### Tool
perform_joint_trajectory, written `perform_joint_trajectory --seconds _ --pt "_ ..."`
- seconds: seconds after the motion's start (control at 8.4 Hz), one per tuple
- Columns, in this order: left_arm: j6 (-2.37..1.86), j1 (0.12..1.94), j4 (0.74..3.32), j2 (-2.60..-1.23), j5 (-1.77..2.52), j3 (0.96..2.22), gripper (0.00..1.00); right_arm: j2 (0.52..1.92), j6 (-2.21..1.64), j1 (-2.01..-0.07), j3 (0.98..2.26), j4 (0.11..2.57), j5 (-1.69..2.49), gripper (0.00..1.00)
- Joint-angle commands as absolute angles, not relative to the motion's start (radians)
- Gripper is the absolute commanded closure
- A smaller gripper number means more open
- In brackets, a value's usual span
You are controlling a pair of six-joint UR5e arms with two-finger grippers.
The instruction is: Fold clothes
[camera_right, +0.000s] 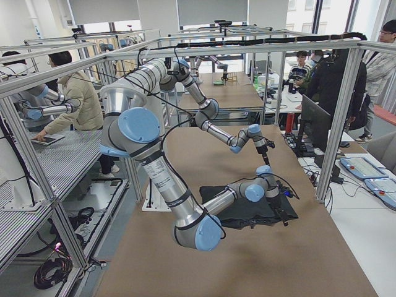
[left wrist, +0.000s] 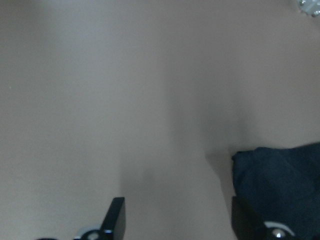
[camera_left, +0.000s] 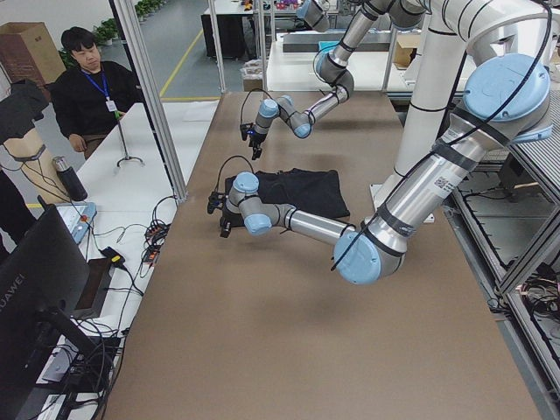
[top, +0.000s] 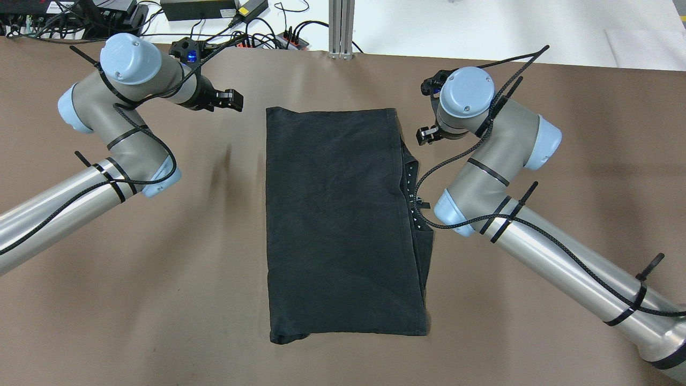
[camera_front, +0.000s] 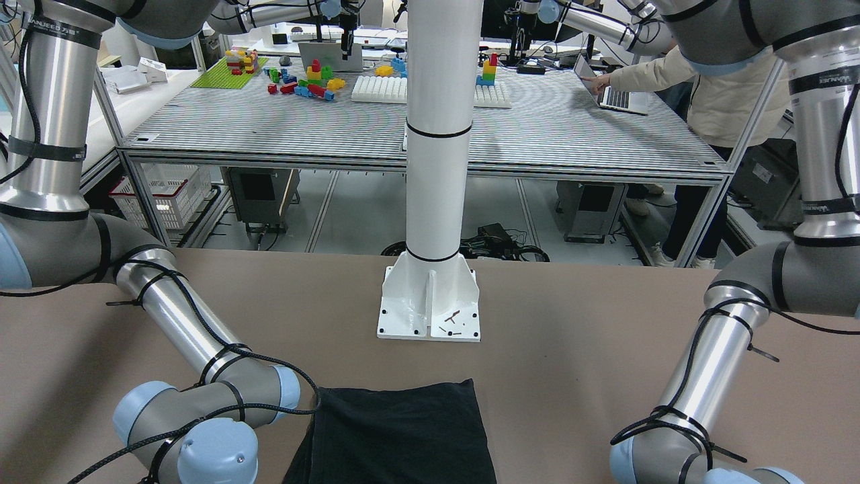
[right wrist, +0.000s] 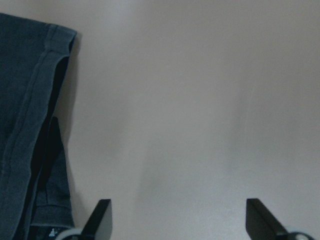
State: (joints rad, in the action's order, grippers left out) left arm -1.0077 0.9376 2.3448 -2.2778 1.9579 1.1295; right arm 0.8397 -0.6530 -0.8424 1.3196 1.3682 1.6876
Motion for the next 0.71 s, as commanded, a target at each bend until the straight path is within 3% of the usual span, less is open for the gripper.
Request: perform_joint_trajectory --seconds 0.0,0.24,0.6 --pt "-1.003 0.936 2.372 -2.246 1.985 1.158 0.21 0.841 -0.653 -0.842 1.324 1.368 1.687 0.06" --pt "-1.006 0.936 2.367 -2.238 2.003 1.186 0.13 0.845 -0.653 -0.842 1.324 1.367 1.689 0.06" --pt "-1.029 0.931 2.368 -2.171 2.006 1.276 0.15 0.847 -0.653 -0.842 1.327 1.367 1.689 0.06"
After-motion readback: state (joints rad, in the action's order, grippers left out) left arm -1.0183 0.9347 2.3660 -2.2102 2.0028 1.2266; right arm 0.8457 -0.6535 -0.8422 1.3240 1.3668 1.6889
